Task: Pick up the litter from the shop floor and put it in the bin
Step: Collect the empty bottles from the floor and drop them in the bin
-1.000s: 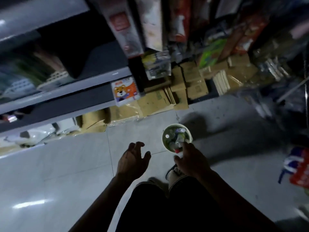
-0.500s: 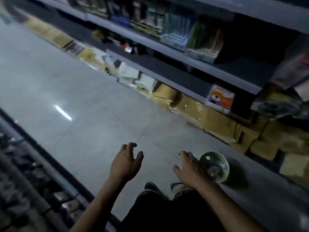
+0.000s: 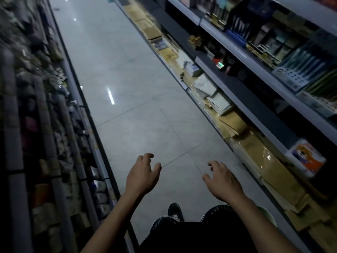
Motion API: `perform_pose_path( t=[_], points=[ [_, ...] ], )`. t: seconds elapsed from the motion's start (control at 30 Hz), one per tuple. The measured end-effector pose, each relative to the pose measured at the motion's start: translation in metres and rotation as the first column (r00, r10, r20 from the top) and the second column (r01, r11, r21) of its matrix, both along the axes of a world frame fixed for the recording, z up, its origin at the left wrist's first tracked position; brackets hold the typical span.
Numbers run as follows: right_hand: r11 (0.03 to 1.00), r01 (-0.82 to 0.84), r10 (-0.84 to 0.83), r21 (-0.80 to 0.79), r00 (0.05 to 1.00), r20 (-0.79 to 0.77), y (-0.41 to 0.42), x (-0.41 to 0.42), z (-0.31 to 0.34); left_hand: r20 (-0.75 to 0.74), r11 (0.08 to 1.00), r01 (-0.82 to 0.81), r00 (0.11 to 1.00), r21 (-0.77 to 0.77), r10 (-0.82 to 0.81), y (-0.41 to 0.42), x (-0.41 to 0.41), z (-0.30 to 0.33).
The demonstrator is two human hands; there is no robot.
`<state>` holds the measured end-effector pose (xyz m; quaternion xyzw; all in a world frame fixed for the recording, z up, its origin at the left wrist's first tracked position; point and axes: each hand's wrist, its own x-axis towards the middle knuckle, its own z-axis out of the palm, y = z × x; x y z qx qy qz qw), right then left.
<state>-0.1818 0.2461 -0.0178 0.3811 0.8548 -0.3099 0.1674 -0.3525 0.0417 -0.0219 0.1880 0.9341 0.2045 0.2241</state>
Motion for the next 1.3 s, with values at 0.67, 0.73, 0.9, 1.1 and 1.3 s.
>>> perform_pose_path(
  t=[0.67, 0.73, 0.9, 1.1, 1.3],
  points=[
    [0.963, -0.269, 0.268, 0.004, 0.957, -0.111, 0.146, -0.14, -0.007, -0.028, 0.974, -0.225, 0.974, -0.043, 0.224, 0.099, -0.064, 0.003],
    [0.953, -0.304, 0.303, 0.009, 0.946, -0.115, 0.157, -0.16, -0.005, -0.02, 0.964, -0.262, 0.965, -0.037, 0.262, 0.101, -0.073, 0.002],
    [0.916, -0.4, 0.4, 0.028, 0.907, -0.128, 0.169, -0.222, -0.001, -0.002, 0.924, -0.382, 0.924, -0.013, 0.382, 0.093, -0.102, -0.002],
    [0.854, -0.517, 0.521, 0.061, 0.844, -0.128, 0.16, -0.33, -0.005, 0.019, 0.86, -0.51, 0.86, 0.01, 0.51, 0.071, -0.171, -0.01],
    [0.839, -0.539, 0.544, 0.068, 0.832, -0.111, 0.142, -0.443, -0.001, 0.034, 0.839, -0.543, 0.839, 0.016, 0.542, 0.052, -0.276, -0.013]
  ],
)
